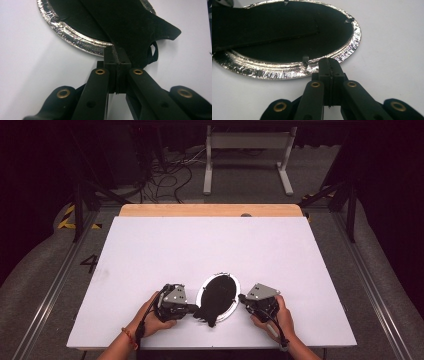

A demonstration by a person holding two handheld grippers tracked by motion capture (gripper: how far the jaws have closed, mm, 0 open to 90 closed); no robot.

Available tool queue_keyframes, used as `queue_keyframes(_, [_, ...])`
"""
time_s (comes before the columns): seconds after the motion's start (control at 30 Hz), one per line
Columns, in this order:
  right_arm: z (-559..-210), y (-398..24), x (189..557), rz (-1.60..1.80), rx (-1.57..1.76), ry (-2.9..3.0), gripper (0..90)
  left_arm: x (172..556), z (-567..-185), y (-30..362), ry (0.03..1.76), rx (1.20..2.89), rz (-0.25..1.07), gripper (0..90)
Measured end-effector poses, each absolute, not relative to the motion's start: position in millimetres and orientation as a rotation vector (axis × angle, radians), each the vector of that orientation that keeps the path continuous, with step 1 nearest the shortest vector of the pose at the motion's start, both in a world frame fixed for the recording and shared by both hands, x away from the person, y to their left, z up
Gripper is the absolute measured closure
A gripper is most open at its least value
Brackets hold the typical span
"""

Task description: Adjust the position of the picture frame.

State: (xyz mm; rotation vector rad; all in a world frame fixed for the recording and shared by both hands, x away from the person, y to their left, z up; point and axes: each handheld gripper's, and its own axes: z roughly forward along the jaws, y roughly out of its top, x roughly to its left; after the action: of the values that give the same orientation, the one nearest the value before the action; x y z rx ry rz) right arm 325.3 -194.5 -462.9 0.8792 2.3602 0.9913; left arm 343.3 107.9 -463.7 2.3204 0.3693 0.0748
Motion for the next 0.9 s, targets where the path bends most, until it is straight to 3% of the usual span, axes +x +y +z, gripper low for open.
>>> queue_keyframes(0.37, [-462.8, -198.8, 332.2, 0.982, 0.93, 2.329, 90.0, 339.4, -463.7, 98.3, 0.361, 2.328, 0.122, 89.9])
queue_keyframes(0.9, [-460.3, -193.9, 312.5, 1.004, 0.915, 2.4, 90.0, 340.4, -463.1, 95.7, 0.361, 2.334, 0.131, 89.9])
